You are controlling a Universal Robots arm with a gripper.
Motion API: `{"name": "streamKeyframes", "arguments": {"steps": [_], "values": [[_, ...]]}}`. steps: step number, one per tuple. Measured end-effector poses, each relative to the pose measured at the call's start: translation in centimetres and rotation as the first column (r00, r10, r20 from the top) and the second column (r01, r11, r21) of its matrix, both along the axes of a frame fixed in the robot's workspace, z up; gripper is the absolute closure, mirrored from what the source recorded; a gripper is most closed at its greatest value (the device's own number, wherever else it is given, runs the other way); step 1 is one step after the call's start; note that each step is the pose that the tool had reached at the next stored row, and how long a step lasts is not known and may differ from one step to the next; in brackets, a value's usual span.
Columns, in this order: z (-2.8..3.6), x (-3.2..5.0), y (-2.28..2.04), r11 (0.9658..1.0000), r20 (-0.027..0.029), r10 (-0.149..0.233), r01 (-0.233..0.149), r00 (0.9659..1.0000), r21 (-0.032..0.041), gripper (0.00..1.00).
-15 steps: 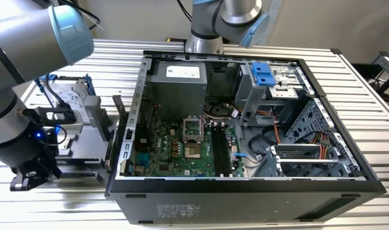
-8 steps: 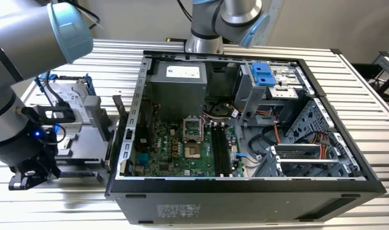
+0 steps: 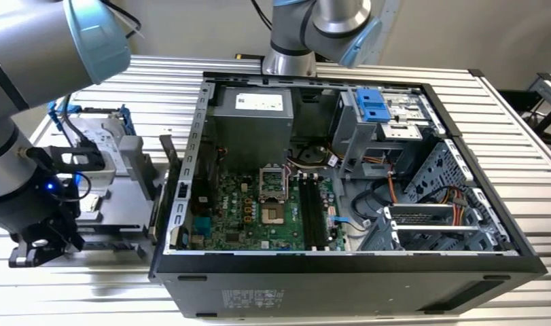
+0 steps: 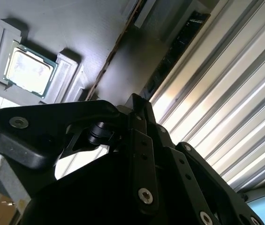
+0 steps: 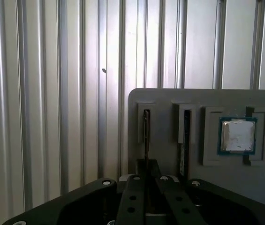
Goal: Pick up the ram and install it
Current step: 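Pick up the ram and move it above insertion slot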
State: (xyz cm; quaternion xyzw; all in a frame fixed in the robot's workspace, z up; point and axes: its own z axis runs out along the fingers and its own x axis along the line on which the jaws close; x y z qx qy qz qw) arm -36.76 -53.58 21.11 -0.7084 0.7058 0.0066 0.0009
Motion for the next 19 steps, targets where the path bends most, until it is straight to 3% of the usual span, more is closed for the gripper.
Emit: {"name": "streamKeyframes", "arguments": {"steps": [19], "values": [[1.47, 0.00, 0.00, 1.0000, 0.0000, 0.000, 0.000, 1.0000, -0.0001, 1.00]]}}
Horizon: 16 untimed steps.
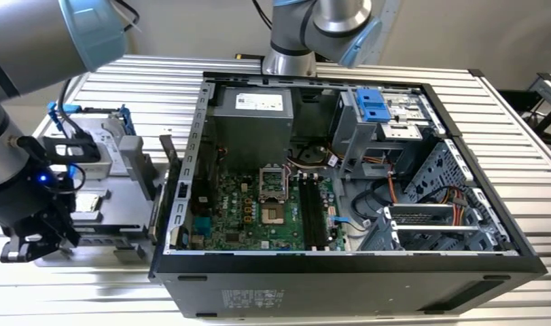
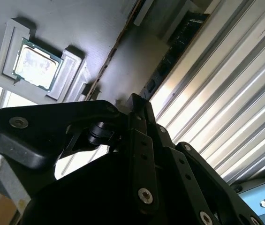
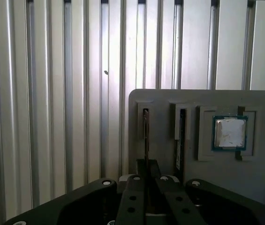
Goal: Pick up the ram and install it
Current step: 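Pick up the ram and move it above insertion slot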
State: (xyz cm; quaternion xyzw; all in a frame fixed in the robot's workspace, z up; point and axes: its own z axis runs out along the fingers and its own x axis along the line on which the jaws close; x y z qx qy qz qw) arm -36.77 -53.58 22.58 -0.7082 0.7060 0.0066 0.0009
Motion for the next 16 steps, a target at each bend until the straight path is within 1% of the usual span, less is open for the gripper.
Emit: {"name": "streamKeyframes", "arguments": {"steps": [8, 16], "values": [[0.58, 0.00, 0.00, 1.0000, 0.0001, 0.000, 0.000, 1.0000, 0.0001, 1.00], [0.92, 0.00, 0.00, 1.0000, -0.0001, 0.000, 0.000, 1.0000, -0.0001, 1.00]]}}
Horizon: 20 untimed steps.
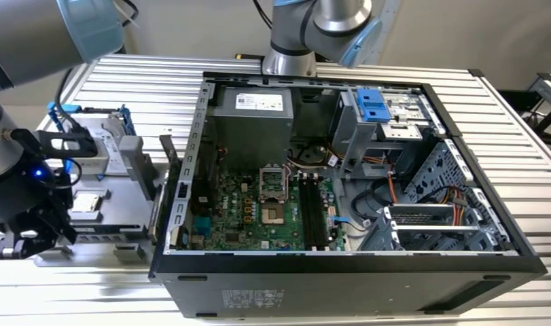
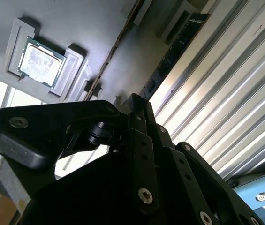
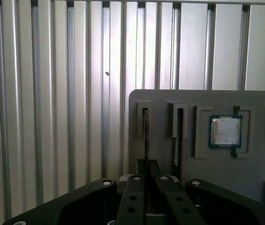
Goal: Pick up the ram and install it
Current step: 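Pick up the ram and move it above insertion slot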
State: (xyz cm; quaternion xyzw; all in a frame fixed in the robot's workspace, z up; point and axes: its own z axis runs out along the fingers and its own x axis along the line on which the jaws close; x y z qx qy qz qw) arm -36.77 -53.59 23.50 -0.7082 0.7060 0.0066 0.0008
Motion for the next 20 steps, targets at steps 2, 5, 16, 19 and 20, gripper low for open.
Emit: {"name": "streamKeyframes", "arguments": {"steps": [2, 5, 16, 19, 20], "values": [[0.13, 0.00, 0.00, 1.0000, 0.0001, 0.000, 0.000, 1.0000, 0.0001, 1.00], [0.36, 0.00, 0.00, 1.0000, 0.0001, 0.000, 0.000, 1.0000, 0.0001, 1.00], [1.24, 0.00, 0.00, 1.0000, 0.0001, 0.000, 0.000, 1.0000, 0.0001, 1.00], [1.41, 0.01, 0.00, 1.0000, 0.0002, 0.000, 0.000, 1.0000, 0.0001, 1.00], [1.47, 0.01, 0.00, 1.0000, 0.0001, 0.000, 0.000, 1.0000, 0.0001, 1.00]]}}
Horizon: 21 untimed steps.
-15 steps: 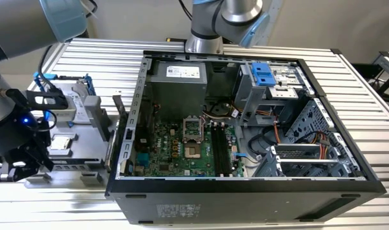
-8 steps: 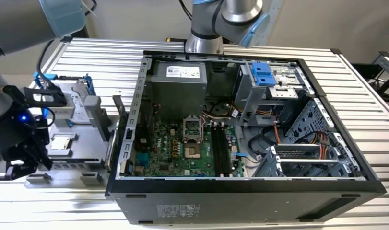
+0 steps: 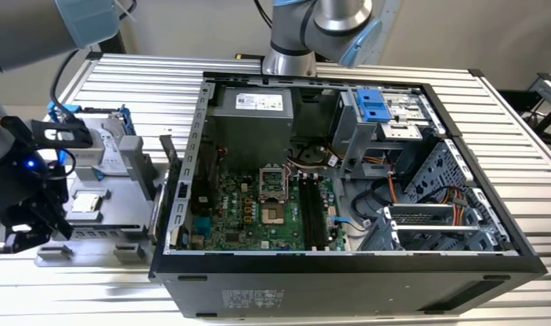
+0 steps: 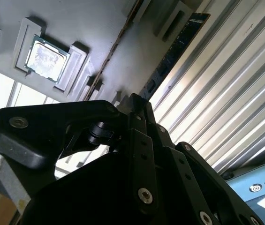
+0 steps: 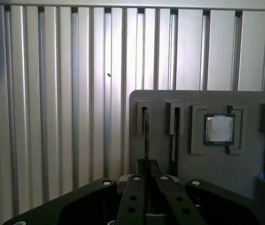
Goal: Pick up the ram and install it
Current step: 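Pick up the ram and move it above insertion slot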
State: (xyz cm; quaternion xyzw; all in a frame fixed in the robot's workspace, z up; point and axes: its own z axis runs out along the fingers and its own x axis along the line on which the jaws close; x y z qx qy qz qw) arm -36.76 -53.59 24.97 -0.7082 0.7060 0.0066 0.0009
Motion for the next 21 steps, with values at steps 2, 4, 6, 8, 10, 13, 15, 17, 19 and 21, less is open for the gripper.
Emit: {"name": "streamKeyframes", "arguments": {"steps": [2, 4, 6, 8, 10, 13, 15, 17, 19, 21], "values": [[0.12, 0.00, 0.00, 1.0000, 0.0000, 0.000, 0.000, 1.0000, 0.0000, 1.00], [0.25, -0.02, 0.01, 1.0000, 0.0000, 0.000, 0.000, 1.0000, 0.0000, 1.00], [0.38, -0.02, 0.01, 1.0000, 0.0000, 0.000, 0.000, 1.0000, 0.0000, 1.00], [0.50, -0.01, 0.01, 1.0000, 0.0000, 0.000, 0.000, 1.0000, 0.0000, 1.00], [0.62, -0.01, 0.01, 1.0000, 0.0000, 0.000, 0.000, 1.0000, 0.0000, 1.00], [0.81, -0.01, 0.01, 1.0000, 0.0000, 0.000, 0.000, 1.0000, 0.0000, 1.00], [0.95, -0.01, 0.01, 1.0000, 0.0000, 0.000, 0.000, 1.0000, -0.0001, 1.00], [1.09, -0.01, 0.01, 1.0000, 0.0000, 0.000, 0.000, 1.0000, -0.0001, 1.00], [1.22, -0.01, 0.01, 1.0000, 0.0000, 0.000, 0.000, 1.0000, 0.0000, 1.00], [1.34, -0.01, 0.01, 1.0000, 0.0000, 0.000, 0.000, 1.0000, 0.0000, 1.00]]}}
